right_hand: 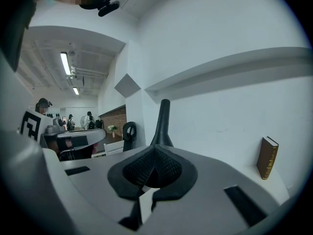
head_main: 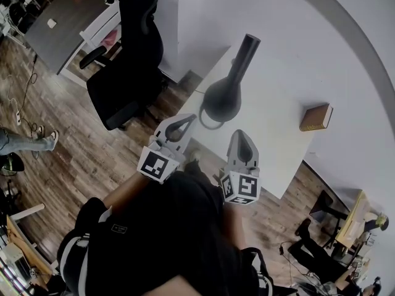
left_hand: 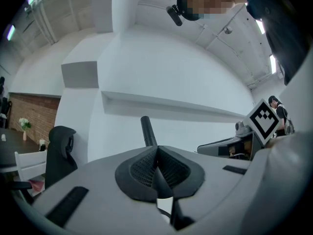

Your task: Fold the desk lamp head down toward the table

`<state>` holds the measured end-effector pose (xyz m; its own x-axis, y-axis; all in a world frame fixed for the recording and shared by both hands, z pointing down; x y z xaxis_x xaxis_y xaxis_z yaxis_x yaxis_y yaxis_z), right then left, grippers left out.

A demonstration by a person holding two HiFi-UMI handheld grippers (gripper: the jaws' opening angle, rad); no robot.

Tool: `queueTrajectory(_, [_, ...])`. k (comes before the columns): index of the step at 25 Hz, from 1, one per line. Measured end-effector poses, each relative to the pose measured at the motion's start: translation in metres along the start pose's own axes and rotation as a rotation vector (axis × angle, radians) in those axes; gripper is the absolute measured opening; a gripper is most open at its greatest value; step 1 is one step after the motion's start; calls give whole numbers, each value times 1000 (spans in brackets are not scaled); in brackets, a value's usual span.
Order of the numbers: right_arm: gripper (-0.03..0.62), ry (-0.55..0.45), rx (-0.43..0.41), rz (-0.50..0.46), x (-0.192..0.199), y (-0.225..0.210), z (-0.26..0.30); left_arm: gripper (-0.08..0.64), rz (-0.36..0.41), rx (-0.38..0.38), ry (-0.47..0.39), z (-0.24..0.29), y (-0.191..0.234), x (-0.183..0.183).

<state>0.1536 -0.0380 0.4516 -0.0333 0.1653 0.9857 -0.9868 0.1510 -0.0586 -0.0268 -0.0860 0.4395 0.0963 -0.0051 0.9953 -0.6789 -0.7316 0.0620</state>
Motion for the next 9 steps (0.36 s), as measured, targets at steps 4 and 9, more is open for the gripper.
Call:
queueTrajectory(4, [12, 3, -10, -4, 1, -1, 0, 25, 1, 4, 4, 0, -3, 1])
queueTrajectory(9, [12, 12, -13, -8, 3, -2, 0, 26, 1, 9, 2, 2, -5, 2])
Point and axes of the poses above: the fingertips, and each gripper's own axes: z forward along the fingers, y to its left, x out of its underside, the point moved 6 cm from there along -z, backward along the fingers
